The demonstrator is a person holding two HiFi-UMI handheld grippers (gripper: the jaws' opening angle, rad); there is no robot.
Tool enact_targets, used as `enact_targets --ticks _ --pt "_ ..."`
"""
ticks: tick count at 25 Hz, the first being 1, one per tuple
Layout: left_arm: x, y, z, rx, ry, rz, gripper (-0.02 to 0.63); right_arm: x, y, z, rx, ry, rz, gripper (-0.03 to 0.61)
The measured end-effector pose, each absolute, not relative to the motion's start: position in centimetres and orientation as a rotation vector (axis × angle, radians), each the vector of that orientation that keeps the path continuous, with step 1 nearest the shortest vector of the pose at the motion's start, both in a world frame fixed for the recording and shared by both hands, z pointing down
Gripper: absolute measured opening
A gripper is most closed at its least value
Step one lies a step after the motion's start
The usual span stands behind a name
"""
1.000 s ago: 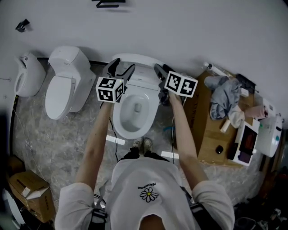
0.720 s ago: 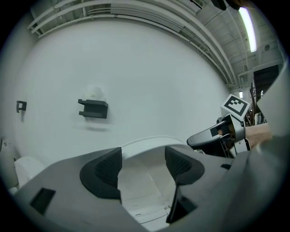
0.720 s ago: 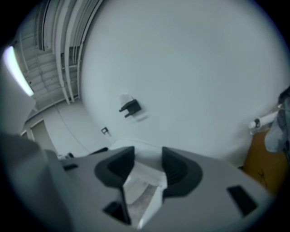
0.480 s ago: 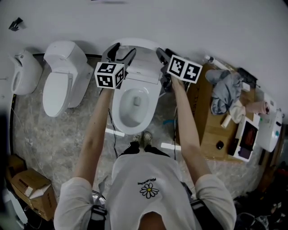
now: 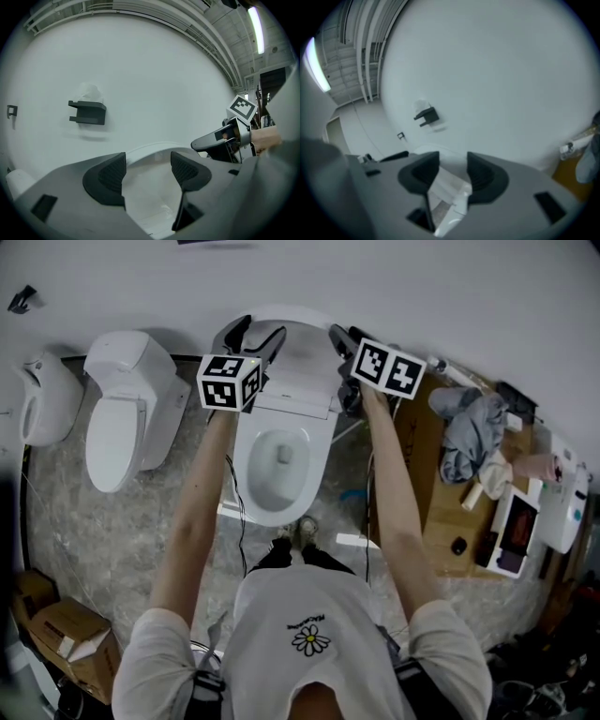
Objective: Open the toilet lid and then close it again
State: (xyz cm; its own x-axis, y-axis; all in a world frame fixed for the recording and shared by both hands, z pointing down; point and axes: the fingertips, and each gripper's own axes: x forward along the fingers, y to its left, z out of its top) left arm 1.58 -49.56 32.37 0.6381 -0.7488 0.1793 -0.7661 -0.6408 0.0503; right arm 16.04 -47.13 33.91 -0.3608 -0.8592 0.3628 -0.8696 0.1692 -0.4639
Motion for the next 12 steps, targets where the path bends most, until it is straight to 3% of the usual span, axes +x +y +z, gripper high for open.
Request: enact_targets --ticks 12 --pt "2.8 -53.2 32.6 2.762 -1.236 0.297 0.318 17.3 -50.9 33.7 1.803 -2.325 0.894 0.193"
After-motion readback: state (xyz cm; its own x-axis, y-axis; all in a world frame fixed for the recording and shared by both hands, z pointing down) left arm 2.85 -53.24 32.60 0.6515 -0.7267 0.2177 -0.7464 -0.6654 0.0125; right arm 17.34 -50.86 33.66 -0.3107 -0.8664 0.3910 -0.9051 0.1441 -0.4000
